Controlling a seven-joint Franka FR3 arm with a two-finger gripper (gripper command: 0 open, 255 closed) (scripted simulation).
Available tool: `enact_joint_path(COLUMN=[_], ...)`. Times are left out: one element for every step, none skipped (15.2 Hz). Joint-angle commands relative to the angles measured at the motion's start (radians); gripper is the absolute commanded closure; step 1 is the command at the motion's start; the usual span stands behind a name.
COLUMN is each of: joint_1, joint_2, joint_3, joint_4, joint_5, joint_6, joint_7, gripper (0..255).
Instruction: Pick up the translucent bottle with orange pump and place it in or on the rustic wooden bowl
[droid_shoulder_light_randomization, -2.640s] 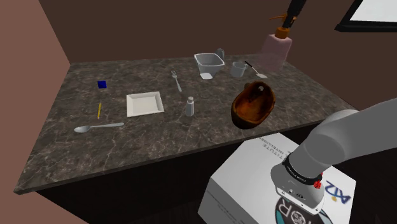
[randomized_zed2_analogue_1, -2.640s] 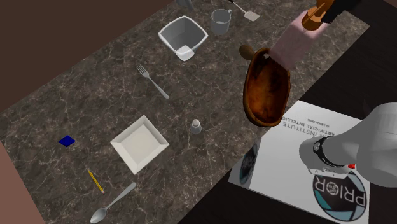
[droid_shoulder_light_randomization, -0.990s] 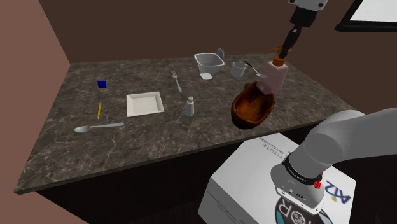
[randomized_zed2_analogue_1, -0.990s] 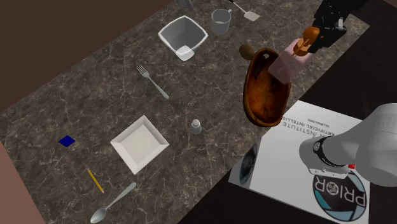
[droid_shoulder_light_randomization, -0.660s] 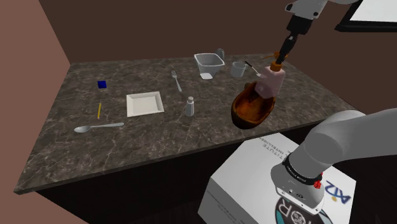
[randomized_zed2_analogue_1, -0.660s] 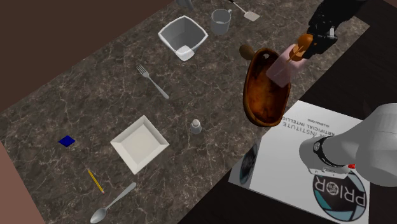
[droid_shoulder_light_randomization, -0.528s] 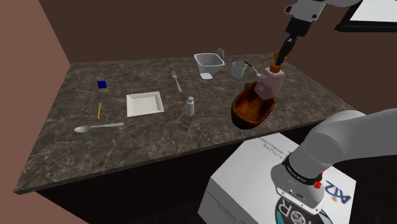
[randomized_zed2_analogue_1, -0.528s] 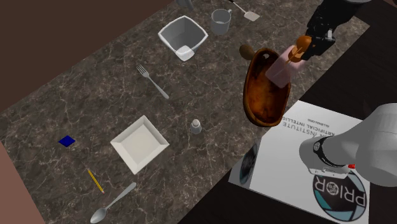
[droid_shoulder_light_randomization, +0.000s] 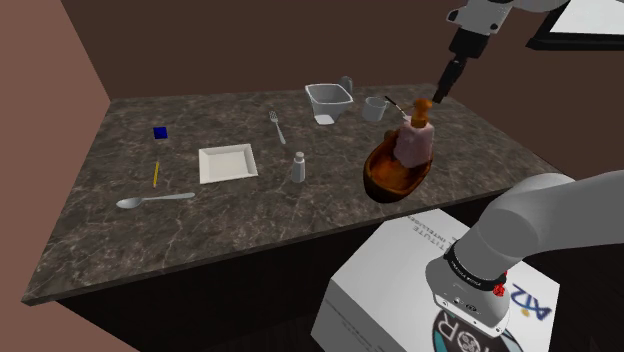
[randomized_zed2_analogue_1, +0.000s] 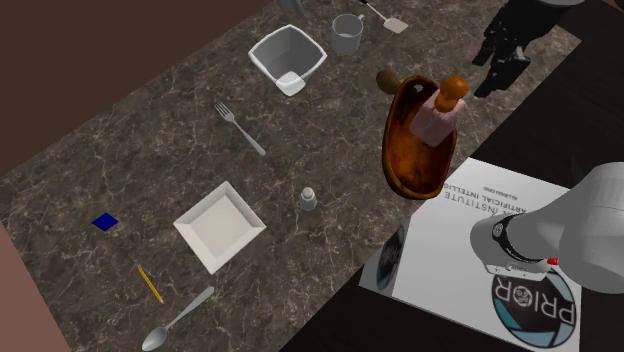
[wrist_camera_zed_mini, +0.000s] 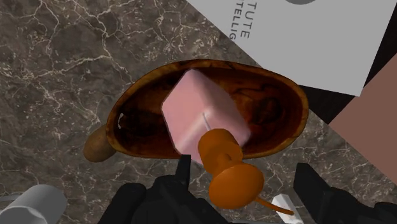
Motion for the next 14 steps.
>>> enact_joint_path(joint_1=[0.000,0.000,0.000,0.000,0.001,0.003,0.005,0.006,0.006,0.006,0.006,0.006,0.006,0.006], joint_2=[0.000,0.000,0.000,0.000,0.006,0.014,0.022,0.030,0.030,0.030,0.030,0.030,0.030,0.030], joint_3=[0.000,0.000,0.000,0.000,0.000,0.001,0.000,0.000,0.000,0.000,0.000,0.000,0.000,0.000], joint_4=[0.000,0.000,0.000,0.000,0.038,0.077,0.117,0.150,0.150,0.149,0.150,0.150,0.150,0.150], joint_5=[0.000,0.000,0.000,0.000,0.002,0.004,0.005,0.007,0.007,0.007,0.007,0.007,0.007,0.007], joint_6=[0.000,0.000,0.000,0.000,-0.032,-0.063,-0.095,-0.120,-0.120,-0.120,-0.120,-0.120,-0.120,-0.120], joint_7=[0.000,0.000,0.000,0.000,-0.001,-0.002,-0.004,-0.005,-0.005,-0.005,-0.005,-0.005,-0.005,-0.005], gripper=[0,0,0,0,0,0,0,0,0,0,0,0,0,0])
